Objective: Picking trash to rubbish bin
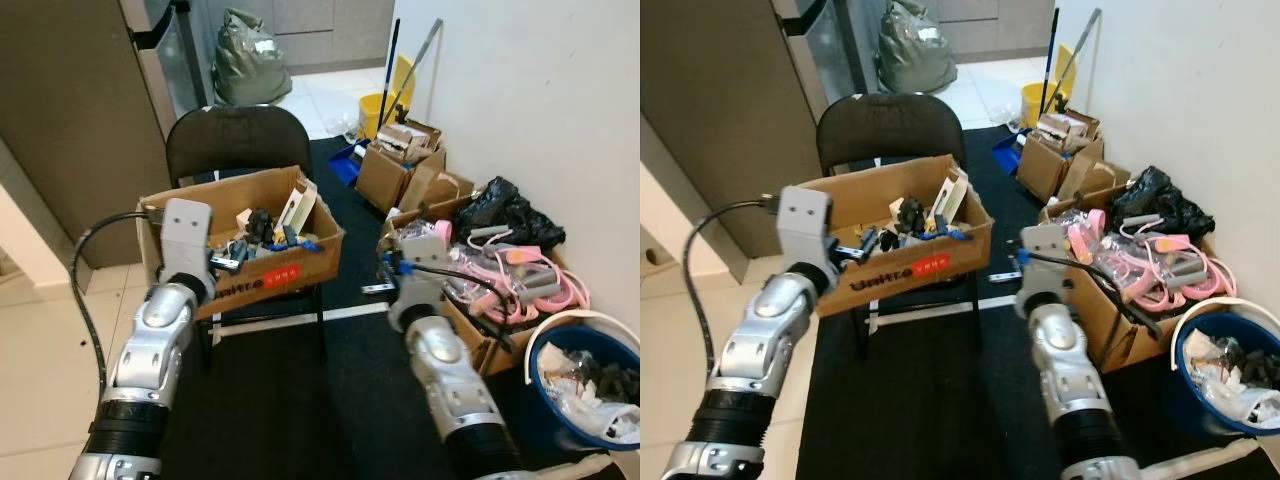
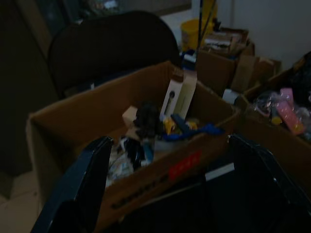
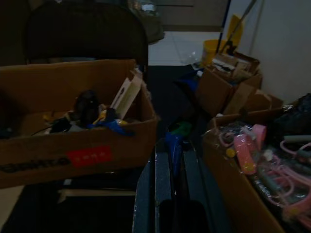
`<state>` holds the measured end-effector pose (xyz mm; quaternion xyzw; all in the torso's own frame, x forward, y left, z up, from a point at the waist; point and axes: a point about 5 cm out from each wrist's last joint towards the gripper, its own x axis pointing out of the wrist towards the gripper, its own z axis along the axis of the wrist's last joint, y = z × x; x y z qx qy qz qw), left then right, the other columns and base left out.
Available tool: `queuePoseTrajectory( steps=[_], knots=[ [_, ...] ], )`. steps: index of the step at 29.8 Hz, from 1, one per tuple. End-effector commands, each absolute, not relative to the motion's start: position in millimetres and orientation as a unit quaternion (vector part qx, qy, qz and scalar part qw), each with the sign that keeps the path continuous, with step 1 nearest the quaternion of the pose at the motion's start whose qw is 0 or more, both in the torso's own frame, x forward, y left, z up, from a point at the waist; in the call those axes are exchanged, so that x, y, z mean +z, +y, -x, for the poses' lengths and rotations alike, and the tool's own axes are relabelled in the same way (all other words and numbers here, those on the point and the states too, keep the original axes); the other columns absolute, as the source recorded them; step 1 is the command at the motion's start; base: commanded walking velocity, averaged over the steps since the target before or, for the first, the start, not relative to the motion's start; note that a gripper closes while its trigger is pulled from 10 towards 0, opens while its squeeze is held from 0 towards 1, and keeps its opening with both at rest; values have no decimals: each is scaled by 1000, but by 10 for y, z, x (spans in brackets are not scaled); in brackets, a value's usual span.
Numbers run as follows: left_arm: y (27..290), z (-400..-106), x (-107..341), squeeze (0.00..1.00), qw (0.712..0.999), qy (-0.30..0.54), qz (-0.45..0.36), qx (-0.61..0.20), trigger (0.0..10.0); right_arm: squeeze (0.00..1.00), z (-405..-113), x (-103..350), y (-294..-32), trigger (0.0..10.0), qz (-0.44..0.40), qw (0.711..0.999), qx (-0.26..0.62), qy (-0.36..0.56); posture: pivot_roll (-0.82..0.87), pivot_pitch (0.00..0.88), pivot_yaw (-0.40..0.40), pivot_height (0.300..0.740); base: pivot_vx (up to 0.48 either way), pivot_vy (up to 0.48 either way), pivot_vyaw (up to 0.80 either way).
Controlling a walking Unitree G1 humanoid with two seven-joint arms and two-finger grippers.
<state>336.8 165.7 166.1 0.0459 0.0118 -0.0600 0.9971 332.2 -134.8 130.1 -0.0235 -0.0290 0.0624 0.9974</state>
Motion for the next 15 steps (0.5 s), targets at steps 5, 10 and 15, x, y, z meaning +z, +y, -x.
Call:
queuePoseTrajectory(
  steps=[5,10,15],
  knots=[
    [1712,-3349,1640,0,997,16,-49,-54,10000,0,-3314,1260,-1255,10000,21,996,78,-22,32,68,33,740,267,0,98],
    [1709,-3346,1635,0,997,17,-49,-55,10000,0,-3315,1249,-1244,10000,25,996,81,-20,33,66,33,740,268,0,800],
    [1699,-3350,1627,0,997,19,-50,-58,10000,0,-3312,1240,-1235,10000,23,996,81,-20,33,66,37,740,264,0,800]
  ],
)
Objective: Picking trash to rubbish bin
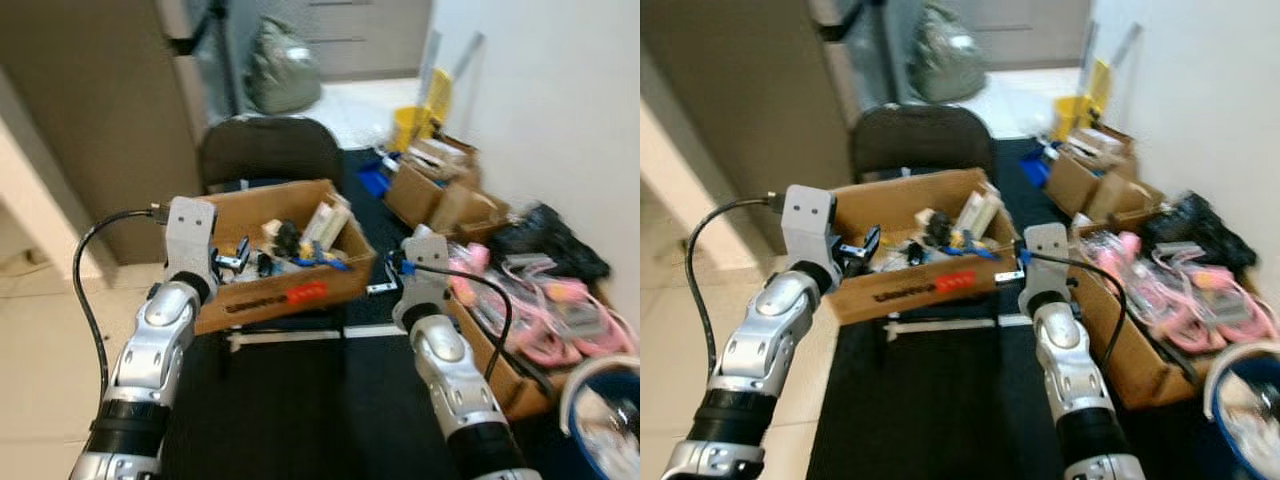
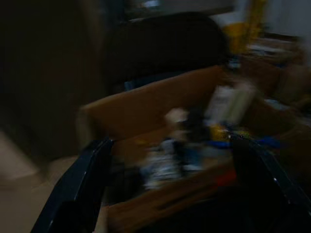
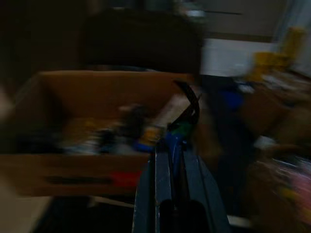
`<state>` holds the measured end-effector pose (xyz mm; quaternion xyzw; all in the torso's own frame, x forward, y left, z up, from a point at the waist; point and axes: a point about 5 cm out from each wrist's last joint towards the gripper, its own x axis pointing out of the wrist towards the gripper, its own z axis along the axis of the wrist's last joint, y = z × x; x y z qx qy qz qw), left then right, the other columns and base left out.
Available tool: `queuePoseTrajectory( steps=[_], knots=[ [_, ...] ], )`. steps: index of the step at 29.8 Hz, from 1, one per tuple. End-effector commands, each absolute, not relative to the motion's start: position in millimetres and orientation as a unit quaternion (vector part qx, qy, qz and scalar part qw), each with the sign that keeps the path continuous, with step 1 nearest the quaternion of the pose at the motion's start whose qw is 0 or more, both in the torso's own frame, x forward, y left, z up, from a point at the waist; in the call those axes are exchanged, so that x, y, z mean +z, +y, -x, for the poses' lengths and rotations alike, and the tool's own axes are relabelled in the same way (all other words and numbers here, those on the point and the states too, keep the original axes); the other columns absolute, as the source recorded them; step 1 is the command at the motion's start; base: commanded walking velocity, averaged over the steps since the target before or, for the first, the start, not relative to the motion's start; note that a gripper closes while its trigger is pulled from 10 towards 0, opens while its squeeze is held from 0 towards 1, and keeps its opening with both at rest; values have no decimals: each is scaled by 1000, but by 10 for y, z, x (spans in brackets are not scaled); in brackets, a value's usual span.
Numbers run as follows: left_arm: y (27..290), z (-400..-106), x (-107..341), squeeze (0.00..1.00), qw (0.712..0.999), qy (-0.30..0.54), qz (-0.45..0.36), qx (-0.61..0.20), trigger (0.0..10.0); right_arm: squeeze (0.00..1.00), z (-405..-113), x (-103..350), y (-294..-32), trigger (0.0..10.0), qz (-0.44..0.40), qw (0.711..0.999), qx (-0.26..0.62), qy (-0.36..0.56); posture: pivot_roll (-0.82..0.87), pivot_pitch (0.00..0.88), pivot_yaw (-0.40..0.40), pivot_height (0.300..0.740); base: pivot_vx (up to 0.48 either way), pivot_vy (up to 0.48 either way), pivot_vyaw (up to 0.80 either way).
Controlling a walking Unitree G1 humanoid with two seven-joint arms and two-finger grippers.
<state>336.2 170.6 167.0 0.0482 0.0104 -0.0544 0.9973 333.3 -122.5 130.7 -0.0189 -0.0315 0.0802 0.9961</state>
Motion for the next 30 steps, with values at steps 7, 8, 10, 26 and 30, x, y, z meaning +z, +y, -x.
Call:
queuePoseTrajectory(
  steps=[7,8,10,26,30],
  knots=[
    [1700,-3353,1628,0,997,19,-50,-59,10000,0,-3306,1238,-1241,10000,26,996,77,-23,34,70,40,740,263,0,800],
    [1701,-3352,1627,0,997,19,-51,-59,10000,0,-3305,1233,-1253,10000,13,997,71,-23,34,70,40,740,259,0,0],
    [1703,-3352,1627,0,997,19,-51,-59,10000,0,-3303,1231,-1259,10000,7,997,69,-23,35,73,41,740,262,0,0],
    [1703,-3338,1609,0,996,23,-57,-62,10000,0,-3292,1211,-1280,10000,2,998,59,-21,37,85,43,740,258,0,0],
    [1700,-3337,1608,0,996,24,-57,-64,10000,0,-3295,1193,-1296,10000,-9,999,51,-13,37,90,45,740,257,0,0]
  ],
)
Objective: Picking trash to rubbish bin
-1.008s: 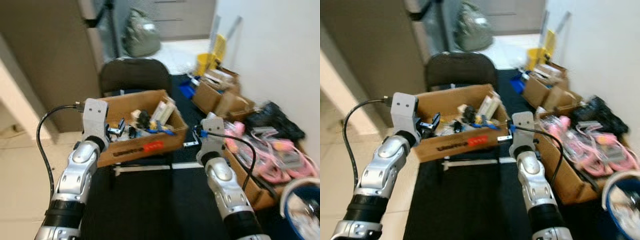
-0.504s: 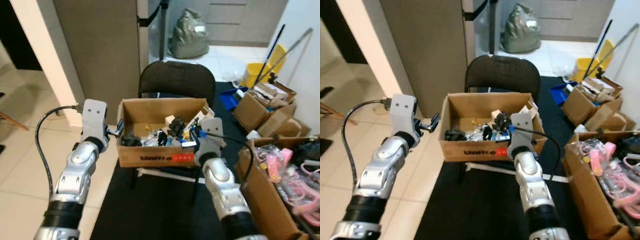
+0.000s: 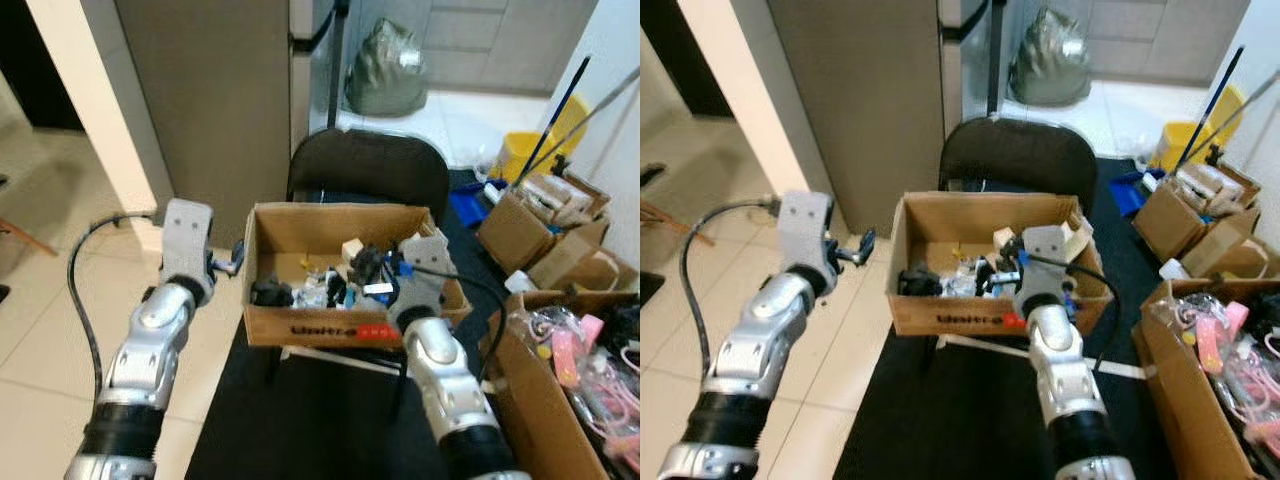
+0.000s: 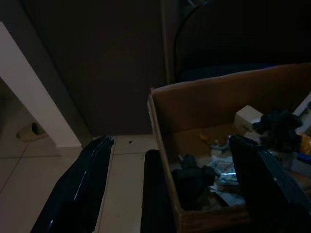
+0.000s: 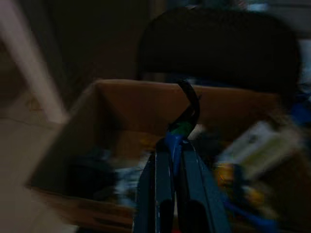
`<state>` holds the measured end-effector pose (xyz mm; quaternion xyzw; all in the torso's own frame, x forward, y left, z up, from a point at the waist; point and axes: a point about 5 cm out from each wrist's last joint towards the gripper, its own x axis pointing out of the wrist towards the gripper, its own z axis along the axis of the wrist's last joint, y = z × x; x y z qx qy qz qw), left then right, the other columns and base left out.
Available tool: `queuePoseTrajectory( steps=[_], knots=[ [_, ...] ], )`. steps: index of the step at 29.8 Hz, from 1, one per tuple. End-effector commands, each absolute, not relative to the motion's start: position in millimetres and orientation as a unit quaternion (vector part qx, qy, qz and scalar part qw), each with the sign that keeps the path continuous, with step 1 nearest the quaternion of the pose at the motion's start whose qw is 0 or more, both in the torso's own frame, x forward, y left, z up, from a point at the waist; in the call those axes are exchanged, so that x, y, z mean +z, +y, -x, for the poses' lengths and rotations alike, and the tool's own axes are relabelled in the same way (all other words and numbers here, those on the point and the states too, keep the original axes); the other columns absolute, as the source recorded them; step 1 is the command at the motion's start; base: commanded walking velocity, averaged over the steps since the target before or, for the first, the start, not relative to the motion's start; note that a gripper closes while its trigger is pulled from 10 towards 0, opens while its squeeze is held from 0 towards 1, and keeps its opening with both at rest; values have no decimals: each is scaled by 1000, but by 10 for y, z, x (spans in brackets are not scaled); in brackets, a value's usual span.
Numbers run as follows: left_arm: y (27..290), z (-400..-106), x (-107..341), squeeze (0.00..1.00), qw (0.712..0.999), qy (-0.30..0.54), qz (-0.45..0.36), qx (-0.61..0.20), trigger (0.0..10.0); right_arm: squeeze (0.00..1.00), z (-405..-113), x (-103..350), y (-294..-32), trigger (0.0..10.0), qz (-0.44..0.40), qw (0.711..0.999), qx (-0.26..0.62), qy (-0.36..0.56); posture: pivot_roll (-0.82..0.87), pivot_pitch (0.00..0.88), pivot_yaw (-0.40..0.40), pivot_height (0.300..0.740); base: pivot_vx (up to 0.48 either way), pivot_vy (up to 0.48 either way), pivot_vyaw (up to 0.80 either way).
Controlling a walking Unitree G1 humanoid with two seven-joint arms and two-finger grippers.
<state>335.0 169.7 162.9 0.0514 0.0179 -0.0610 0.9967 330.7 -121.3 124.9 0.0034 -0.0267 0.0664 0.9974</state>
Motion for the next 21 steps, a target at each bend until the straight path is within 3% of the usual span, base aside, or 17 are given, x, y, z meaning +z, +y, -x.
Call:
queuePoseTrajectory(
  steps=[1,7,21],
  knots=[
    [1700,-3337,1607,0,996,24,-57,-64,10000,0,-3296,1193,-1297,10000,-10,999,51,-13,37,90,45,740,255,0,0],
    [1697,-3339,1610,0,996,25,-55,-66,10000,0,-3297,1178,-1315,10000,-8,999,46,-8,37,96,47,740,254,0,-668],
    [1687,-3338,1617,0,996,25,-52,-67,10000,0,-3289,1182,-1319,10000,-4,999,44,-11,37,106,49,740,257,0,0]
  ],
)
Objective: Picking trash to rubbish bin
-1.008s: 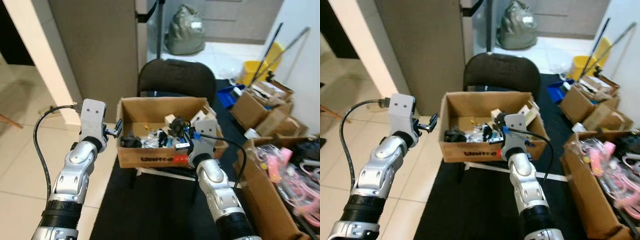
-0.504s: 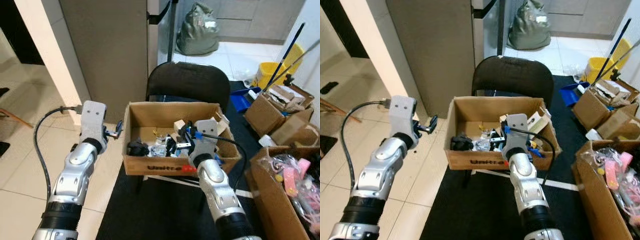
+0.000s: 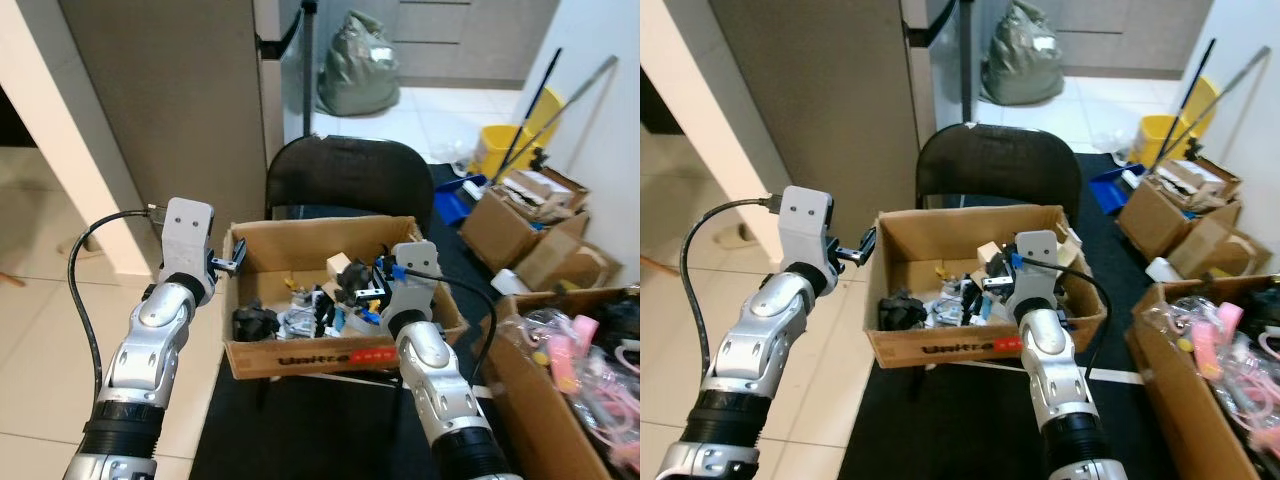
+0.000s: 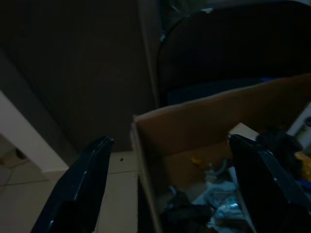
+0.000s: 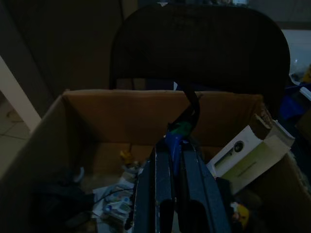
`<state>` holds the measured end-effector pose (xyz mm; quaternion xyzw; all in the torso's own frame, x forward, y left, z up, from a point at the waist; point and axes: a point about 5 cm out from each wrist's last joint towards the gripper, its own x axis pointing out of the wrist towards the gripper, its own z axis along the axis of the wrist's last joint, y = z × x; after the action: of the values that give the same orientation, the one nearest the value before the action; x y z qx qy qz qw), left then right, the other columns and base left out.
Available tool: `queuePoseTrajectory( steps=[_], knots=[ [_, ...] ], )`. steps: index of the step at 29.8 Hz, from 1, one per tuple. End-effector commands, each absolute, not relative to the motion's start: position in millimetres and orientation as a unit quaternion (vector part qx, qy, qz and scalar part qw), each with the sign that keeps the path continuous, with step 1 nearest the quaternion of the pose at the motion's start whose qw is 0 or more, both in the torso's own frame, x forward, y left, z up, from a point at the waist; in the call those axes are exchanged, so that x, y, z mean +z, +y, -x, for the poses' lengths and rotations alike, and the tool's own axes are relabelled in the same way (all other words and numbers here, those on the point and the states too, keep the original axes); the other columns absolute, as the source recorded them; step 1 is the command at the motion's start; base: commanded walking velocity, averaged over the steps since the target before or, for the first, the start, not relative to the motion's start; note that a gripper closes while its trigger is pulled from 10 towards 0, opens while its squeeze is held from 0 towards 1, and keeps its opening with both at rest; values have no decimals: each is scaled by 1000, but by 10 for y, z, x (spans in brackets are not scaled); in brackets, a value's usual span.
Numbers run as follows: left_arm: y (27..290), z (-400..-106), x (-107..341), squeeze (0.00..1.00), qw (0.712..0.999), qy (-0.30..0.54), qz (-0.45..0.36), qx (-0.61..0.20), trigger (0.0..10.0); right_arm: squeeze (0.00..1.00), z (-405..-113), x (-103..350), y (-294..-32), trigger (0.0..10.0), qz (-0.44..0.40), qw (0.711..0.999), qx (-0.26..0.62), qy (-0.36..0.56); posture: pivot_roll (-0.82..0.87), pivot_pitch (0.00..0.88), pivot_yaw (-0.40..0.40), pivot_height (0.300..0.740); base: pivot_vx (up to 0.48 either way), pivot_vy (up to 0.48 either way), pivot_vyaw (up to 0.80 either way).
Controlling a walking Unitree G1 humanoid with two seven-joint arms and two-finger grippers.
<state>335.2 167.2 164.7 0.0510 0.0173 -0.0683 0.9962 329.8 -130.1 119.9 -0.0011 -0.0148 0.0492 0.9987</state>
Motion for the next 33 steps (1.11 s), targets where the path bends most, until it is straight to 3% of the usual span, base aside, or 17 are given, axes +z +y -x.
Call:
queuePoseTrajectory(
  steps=[1,33],
  knots=[
    [1686,-3338,1619,0,996,25,-52,-68,10000,0,-3290,1186,-1320,10000,-3,999,43,-12,37,106,49,740,255,0,0],
    [1619,-3349,1657,0,995,17,-49,-86,10000,0,-3310,1202,-1340,10000,-3,999,38,-14,37,98,45,740,239,0,0]
  ],
)
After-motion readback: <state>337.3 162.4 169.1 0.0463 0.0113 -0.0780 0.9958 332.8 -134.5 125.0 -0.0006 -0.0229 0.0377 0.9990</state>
